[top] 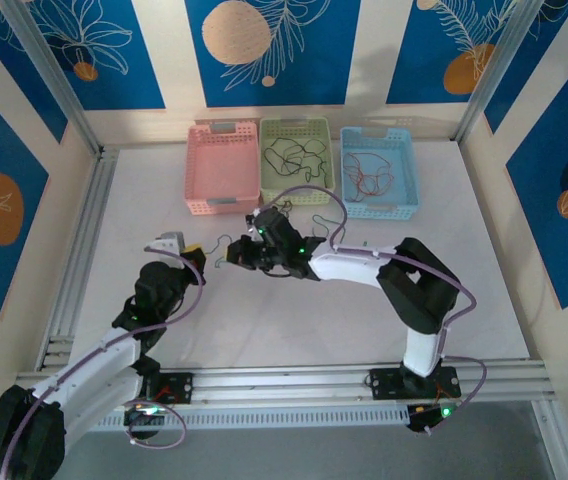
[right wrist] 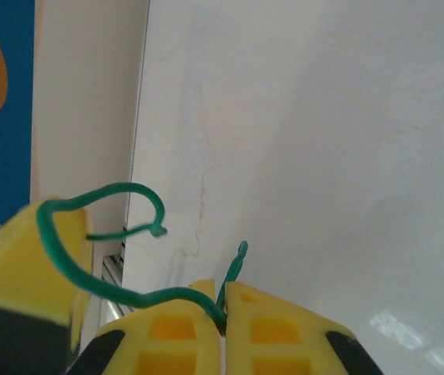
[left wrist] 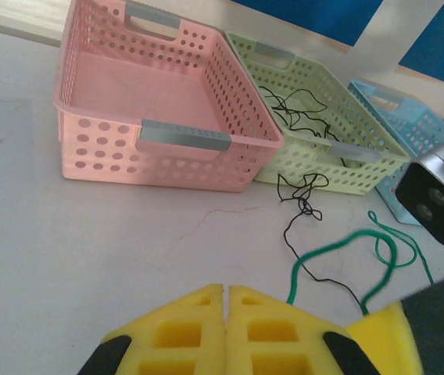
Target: Untangle the cables
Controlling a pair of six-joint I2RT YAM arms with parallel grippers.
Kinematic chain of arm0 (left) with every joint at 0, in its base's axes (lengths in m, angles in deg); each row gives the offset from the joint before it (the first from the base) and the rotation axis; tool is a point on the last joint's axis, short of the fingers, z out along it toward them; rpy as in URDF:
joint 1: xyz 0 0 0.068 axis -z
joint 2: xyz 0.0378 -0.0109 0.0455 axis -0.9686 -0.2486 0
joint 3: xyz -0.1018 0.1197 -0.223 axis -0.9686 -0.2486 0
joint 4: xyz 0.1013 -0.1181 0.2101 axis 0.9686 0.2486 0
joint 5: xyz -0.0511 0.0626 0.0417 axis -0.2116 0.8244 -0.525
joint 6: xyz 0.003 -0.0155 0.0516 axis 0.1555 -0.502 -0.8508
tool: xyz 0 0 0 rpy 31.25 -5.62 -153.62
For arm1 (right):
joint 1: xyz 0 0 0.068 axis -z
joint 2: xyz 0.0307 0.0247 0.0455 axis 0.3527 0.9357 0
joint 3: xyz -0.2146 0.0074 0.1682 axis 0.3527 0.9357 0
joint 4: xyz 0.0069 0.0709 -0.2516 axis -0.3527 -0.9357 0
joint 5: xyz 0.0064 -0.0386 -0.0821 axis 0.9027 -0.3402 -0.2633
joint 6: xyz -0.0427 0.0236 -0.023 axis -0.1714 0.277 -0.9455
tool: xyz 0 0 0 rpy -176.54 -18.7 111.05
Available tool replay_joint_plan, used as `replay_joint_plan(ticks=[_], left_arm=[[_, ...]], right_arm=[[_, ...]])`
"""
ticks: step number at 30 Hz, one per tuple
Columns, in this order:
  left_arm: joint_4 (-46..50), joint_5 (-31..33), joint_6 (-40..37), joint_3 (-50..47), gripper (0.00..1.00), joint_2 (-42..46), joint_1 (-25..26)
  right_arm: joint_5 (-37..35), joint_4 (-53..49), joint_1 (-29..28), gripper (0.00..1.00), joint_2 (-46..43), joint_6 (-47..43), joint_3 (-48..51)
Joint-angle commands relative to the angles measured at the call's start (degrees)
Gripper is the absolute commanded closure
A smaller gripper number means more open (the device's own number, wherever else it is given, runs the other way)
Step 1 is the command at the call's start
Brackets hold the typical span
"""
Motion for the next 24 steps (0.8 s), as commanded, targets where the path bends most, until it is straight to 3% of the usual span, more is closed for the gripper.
replay_joint_plan(ticks=[1, 4, 7, 16, 24], left_arm=[[-1.9, 0.6, 0.4, -0.5, 1.00, 0.4, -0.6], [-1.9, 0.6, 0.4, -0.5, 1.00, 0.4, -0.6], [-1.8, 0.7, 0.4, -0.5, 1.00, 0.5, -0.6], [-2.0, 0.5, 0.3, -0.5, 1.00, 0.4, -0.6], [-1.8, 0.6, 0.4, -0.5, 1.00, 0.4, -0.6]], right_arm=[[1.9, 0.5, 0.7, 0.70, -2.6, 0.2, 2.8], [3.0, 0.9, 1.1, 0.52, -3.3, 0.4, 3.6], [2.3, 1.0, 0.9, 0.46, -4.3, 0.2, 4.0], [-3.3, 4.8, -1.3, 0.44, -10.1, 2.0, 7.2], [-4.1, 0.1, -3.1, 0.42, -4.9, 2.3, -0.1]])
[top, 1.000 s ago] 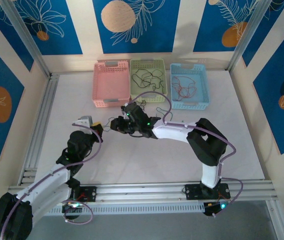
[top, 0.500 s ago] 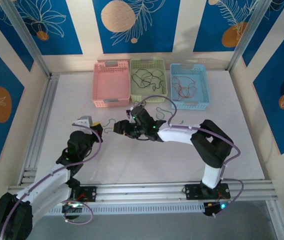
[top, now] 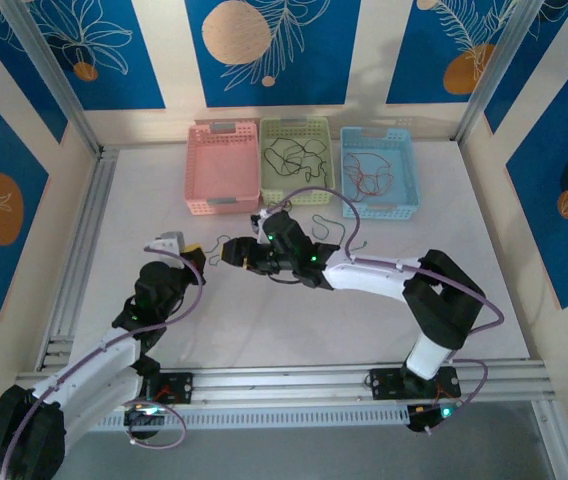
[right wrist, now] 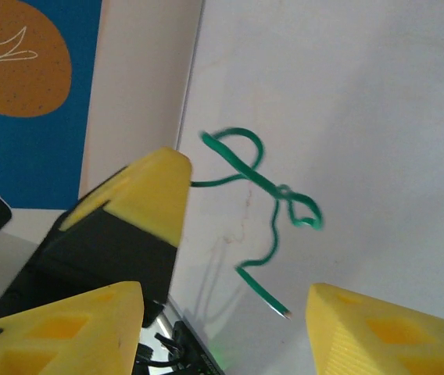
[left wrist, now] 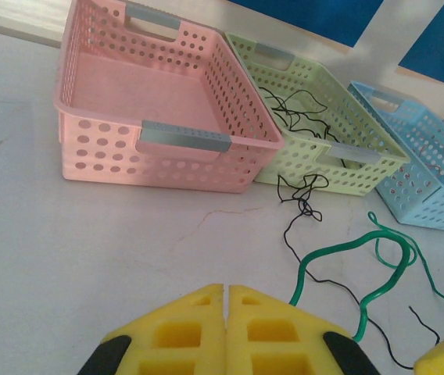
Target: Untangle the cables
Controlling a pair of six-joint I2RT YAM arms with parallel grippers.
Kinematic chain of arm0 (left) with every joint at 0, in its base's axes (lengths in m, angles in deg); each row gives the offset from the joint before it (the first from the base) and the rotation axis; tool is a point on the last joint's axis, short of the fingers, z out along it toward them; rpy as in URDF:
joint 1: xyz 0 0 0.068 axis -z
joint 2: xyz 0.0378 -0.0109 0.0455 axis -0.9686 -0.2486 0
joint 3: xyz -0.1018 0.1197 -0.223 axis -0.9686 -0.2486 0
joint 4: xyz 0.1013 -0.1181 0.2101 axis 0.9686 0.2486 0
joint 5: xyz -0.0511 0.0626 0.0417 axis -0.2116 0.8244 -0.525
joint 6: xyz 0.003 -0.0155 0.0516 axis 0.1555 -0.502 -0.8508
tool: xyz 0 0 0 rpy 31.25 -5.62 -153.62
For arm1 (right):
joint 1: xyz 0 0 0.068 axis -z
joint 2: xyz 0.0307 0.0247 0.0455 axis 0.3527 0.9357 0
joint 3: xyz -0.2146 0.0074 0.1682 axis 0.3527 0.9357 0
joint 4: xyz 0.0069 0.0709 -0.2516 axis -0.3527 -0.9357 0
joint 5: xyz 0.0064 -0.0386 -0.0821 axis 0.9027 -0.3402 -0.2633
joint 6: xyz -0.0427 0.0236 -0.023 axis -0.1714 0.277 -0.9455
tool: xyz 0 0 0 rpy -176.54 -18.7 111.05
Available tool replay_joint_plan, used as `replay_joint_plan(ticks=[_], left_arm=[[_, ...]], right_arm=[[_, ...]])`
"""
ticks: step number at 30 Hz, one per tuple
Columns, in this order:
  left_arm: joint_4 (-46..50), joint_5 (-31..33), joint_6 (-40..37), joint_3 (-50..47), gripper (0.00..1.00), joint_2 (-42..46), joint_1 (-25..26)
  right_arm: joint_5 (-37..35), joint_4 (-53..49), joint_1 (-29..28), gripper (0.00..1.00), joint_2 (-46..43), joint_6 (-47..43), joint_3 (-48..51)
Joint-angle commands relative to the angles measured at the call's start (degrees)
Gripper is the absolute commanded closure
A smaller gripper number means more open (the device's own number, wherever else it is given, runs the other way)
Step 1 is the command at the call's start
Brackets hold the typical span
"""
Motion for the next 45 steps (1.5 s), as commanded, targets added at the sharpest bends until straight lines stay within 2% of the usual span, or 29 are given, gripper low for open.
replay_joint_plan(ticks=[1, 9, 14, 17, 22, 24, 32, 38, 45], left_arm=[[-1.9, 0.5, 0.4, -0.5, 1.00, 0.4, -0.6], [-1.9, 0.4, 0.4, -0.5, 1.00, 0.5, -0.6], [-1.9, 0.5, 0.4, -0.5, 1.00, 0.4, -0.6], [-1.9, 0.5, 0.4, -0.4, 1.00, 0.4, -0.6], [-1.8, 0.5, 0.4, -0.6, 1.00, 0.4, -0.6], [-1.7, 0.6, 0.4, -0.5, 1.00, 0.6, -0.6], [-0.1, 3.0, 0.9, -1.0, 1.00, 2.5, -0.6], [0.9, 4.6, 1.3, -1.2, 1.00, 4.0, -0.6], [1.7, 5.5, 1.6, -1.4, 1.00, 4.8, -0.7]], right_arm=[[-2.0, -2.7, -0.8, 0.42, 2.8, 0.7, -3.7], [-1.3, -5.2, -1.5, 0.45, 6.4, 0.6, -8.0], [-0.5, -4.8, -1.7, 0.56, 6.5, 0.2, -7.7], [-0.5, -5.0, -1.8, 0.64, 6.0, -0.2, -7.3], [-1.2, -5.0, -1.7, 0.93, 4.6, -1.7, -5.8], [-1.6, -4.7, -1.5, 1.00, 3.3, -3.4, -4.5], [1.8, -3.5, 1.8, 1.00, -6.9, -15.4, 9.1], [2.5, -10.3, 5.1, 1.00, -13.4, -24.8, 16.0], [2.8, -12.1, 9.1, 1.00, -18.1, -26.5, 18.8]])
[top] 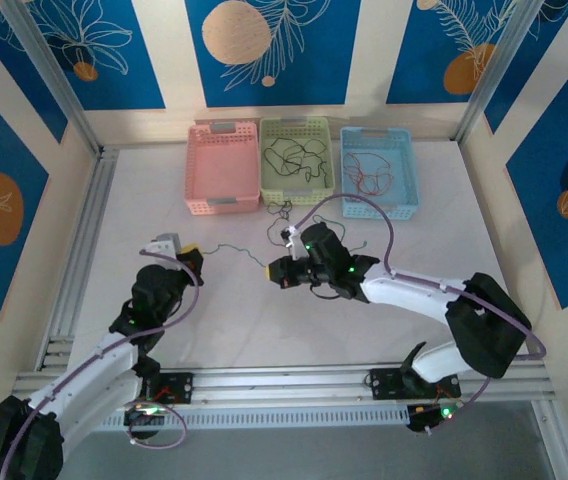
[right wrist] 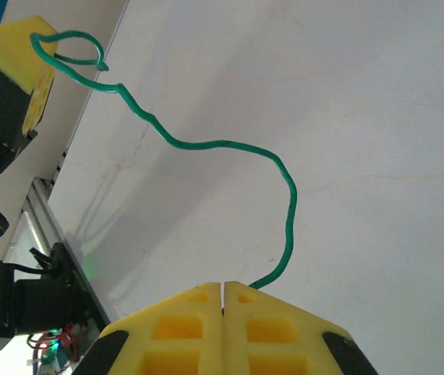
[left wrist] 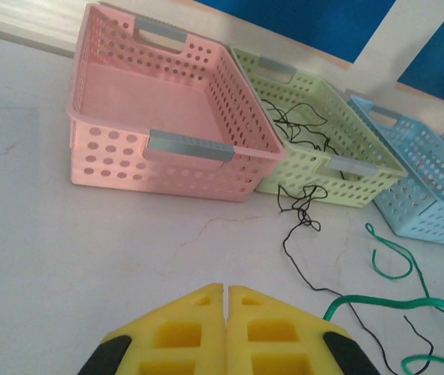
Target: Untangle the cables
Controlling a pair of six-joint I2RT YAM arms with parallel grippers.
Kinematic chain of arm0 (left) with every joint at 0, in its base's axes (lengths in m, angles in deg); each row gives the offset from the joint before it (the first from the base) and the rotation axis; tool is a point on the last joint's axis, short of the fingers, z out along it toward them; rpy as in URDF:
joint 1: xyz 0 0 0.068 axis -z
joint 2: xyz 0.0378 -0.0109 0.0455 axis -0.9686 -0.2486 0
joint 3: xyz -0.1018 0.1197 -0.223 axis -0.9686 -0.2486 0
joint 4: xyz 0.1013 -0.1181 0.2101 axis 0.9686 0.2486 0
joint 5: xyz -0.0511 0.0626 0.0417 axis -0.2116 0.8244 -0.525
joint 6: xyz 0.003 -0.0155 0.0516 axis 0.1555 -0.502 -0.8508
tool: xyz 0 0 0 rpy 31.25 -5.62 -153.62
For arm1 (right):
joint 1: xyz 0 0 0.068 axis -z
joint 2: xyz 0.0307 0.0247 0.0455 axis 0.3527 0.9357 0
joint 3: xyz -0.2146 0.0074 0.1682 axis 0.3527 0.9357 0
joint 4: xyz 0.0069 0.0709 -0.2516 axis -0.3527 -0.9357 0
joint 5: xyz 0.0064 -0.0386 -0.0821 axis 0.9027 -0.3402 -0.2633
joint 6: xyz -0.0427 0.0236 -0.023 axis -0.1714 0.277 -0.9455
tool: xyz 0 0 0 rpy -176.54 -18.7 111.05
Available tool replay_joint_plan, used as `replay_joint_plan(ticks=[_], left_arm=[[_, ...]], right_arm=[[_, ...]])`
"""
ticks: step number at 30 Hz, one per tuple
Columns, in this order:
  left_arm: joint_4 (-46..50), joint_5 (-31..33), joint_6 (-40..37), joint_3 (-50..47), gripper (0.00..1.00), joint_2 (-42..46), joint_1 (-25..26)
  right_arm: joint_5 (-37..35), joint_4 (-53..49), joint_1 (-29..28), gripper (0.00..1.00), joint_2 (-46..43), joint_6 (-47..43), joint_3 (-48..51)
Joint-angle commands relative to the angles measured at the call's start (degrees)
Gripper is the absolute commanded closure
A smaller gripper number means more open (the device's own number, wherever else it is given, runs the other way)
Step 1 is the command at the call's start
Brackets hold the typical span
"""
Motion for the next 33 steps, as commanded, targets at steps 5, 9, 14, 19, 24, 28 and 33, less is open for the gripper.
replay_joint_plan(ticks=[5, 9, 14, 19, 24, 28, 33], left_arm=[[0.9, 5.1, 0.7, -0.9, 1.00, 2.3, -0.7], [1.4, 5.7, 0.8, -0.4, 1.00, 2.0, -0.7], [4.8, 8.7, 0.8, 4.3, 1.00, 0.5, -0.7], [8.3, 12.4, -1.0, 17.7, 1.00, -8.8, -1.2], [10.1, 12.6, -3.2, 34.6, 1.00, -27.5, -5.0], [11.3, 9.8, -2.6, 47.8, 1.00, -42.9, -8.7], [15.2, 8.2, 0.5, 62.4, 1.00, -59.3, -11.6]], right_arm=[[2.8, -2.2, 5.3, 1.00, -4.4, -1.0, 4.2], [6.1, -0.7, 7.6, 0.72, -6.2, -0.9, 4.5], [4.4, 1.6, 9.3, 0.42, -10.6, -3.9, 4.5], [-1.2, 7.2, 13.0, 0.42, -12.6, -1.7, 9.4], [4.3, 17.1, 19.7, 0.43, -14.5, 4.5, 16.6], [8.2, 26.1, 25.7, 0.44, -14.9, 10.6, 22.9], [9.7, 30.2, 27.8, 0.45, -14.5, 12.2, 24.9]])
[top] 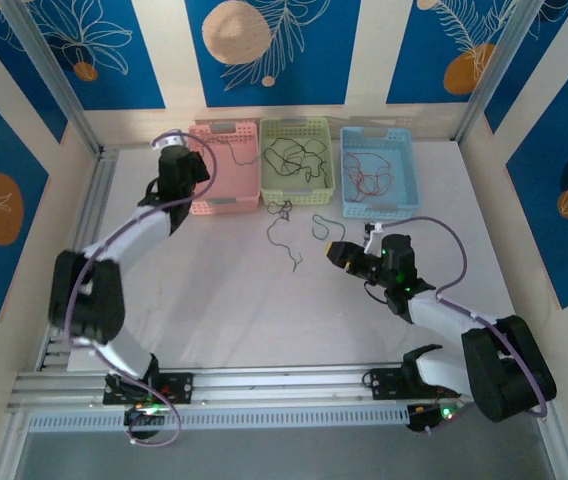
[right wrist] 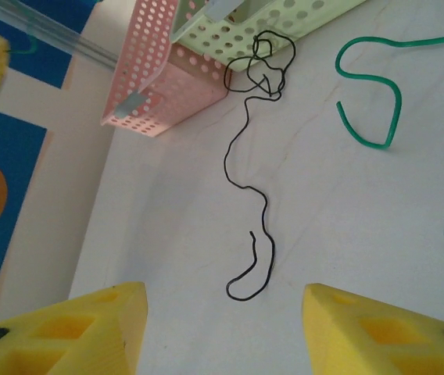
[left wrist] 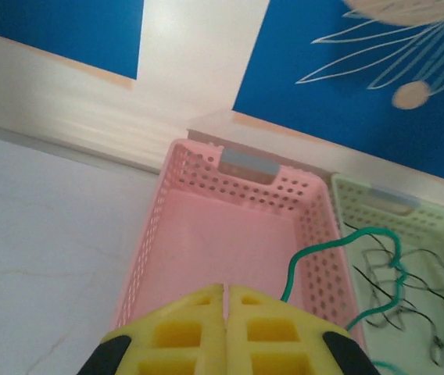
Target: Untangle the cables
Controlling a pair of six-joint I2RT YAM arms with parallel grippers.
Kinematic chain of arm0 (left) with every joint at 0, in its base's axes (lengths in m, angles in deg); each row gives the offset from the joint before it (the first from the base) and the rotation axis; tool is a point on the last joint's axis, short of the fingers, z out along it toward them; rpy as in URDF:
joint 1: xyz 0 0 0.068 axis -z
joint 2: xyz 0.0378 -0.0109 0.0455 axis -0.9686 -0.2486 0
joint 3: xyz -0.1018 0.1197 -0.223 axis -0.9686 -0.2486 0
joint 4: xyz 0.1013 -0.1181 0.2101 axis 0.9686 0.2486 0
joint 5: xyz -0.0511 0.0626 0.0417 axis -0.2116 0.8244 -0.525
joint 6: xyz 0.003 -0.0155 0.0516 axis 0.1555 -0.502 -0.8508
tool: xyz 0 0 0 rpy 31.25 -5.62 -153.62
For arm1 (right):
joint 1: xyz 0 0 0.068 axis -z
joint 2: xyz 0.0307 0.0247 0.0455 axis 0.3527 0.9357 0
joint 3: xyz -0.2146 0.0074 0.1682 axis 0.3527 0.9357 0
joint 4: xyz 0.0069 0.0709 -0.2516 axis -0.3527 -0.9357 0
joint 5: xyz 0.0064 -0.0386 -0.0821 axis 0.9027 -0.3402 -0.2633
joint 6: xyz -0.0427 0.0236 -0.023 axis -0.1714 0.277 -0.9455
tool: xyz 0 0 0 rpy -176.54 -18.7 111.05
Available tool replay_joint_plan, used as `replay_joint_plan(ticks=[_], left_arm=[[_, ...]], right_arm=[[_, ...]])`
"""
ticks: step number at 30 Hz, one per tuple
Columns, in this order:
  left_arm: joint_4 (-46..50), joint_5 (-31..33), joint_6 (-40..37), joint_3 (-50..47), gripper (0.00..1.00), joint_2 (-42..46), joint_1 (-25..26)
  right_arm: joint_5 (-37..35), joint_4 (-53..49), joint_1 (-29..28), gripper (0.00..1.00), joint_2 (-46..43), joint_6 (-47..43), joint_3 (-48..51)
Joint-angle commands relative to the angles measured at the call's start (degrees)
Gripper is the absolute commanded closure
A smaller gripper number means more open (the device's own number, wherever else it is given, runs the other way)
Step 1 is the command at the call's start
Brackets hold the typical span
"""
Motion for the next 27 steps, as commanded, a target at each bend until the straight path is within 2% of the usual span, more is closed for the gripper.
replay_joint_plan(ticks=[1, 5, 6, 10, 12, 14, 17, 20, 22, 24, 27], left_arm=[[4.3, -0.9, 2.3, 7.4, 1.00, -7.7, -1.8], [7.1, -1.1, 2.9, 16.0, 1.00, -16.4, -2.6], [8.2, -1.2, 2.9, 17.7, 0.94, -17.9, -2.7], [9.5, -4.1, 2.2, 20.0, 0.48, -21.1, -2.7], [9.4, -6.2, 1.1, 19.4, 0.31, -20.3, -2.7], [9.3, -7.3, -0.1, 17.9, 0.18, -18.3, -2.7], [10.3, -8.1, -1.8, 14.4, 0.11, -12.6, -2.6], [9.9, -10.4, -2.4, 6.5, 0.12, -3.8, -2.7], [7.6, -13.2, -1.4, -2.7, 0.13, 4.1, -2.6], [3.1, -16.6, -0.1, -13.4, 0.14, 11.2, -2.3], [-1.3, -18.4, 1.8, -27.1, 0.17, 20.1, -1.3]], right_arm=[[2.8, 6.5, 0.0, 0.45, -0.8, 2.5, 0.2], [2.1, 6.6, 0.0, 0.45, -1.5, 2.6, 0.8], [2.1, 6.5, 0.1, 0.45, -1.5, 2.7, 0.8], [2.1, 6.5, 0.0, 0.45, -1.5, 2.7, 0.7], [1.9, 6.5, 0.0, 0.45, -1.5, 2.7, 0.7], [1.7, 6.2, 0.1, 0.45, -1.4, 2.8, 0.6], [1.5, 6.2, 0.0, 0.45, -1.5, 2.9, 0.7], [1.0, 6.0, 0.1, 0.44, -1.6, 2.9, 0.7], [0.2, 4.1, 0.1, 0.44, -1.7, 2.4, -0.1], [-1.8, -1.7, 0.2, 0.44, -3.0, 0.5, -2.4], [-5.8, -17.1, 2.1, 0.43, -7.7, -0.5, -7.3]])
